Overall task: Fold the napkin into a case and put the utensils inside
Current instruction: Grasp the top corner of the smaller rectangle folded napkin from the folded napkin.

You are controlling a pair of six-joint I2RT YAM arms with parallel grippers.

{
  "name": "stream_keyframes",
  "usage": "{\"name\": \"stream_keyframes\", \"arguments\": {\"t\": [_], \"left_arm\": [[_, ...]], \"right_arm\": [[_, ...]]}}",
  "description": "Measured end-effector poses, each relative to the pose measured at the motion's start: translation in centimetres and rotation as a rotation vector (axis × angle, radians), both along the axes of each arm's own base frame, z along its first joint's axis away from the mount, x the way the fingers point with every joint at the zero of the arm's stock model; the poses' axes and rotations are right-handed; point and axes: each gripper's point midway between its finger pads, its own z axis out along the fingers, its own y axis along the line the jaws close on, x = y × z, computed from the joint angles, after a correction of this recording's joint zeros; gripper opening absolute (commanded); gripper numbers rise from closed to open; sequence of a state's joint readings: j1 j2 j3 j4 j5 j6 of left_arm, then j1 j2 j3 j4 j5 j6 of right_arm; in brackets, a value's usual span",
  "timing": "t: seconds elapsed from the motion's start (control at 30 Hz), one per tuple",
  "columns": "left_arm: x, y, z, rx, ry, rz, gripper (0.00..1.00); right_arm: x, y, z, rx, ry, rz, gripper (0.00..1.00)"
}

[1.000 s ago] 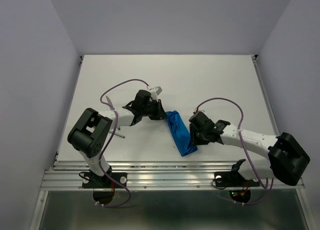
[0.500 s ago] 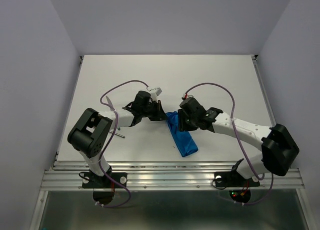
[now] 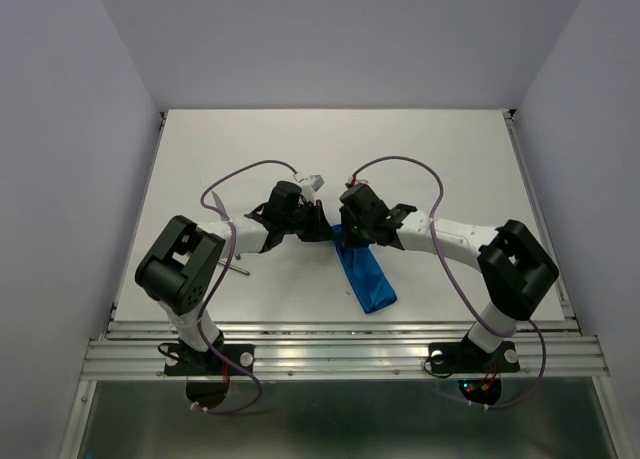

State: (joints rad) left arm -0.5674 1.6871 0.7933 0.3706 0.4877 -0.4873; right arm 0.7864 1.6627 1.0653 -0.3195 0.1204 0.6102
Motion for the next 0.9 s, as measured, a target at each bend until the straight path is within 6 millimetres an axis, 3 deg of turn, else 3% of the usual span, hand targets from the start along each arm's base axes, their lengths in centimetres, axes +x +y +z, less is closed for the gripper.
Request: {"name": "stream_keyframes", "arguments": {"t": [0.3, 0.5, 0.9], "left_arm": [[-0.1, 0.0, 0.0, -0.003, 0.002, -0.005, 0.00], [-0.1, 0.0, 0.0, -0.003, 0.002, -0.005, 0.00], [-0.1, -0.1, 0.0, -0.003, 0.003, -0.006, 0.00]], "right_arm": [[1.3, -0.1, -1.8, -0.004, 0.016, -0.030, 0.14], [1.6, 0.4, -2.7, 0.001, 0.026, -0.026, 0.01], [2.2, 1.5, -2.7, 0.041, 0.015, -0.017, 0.01]]}}
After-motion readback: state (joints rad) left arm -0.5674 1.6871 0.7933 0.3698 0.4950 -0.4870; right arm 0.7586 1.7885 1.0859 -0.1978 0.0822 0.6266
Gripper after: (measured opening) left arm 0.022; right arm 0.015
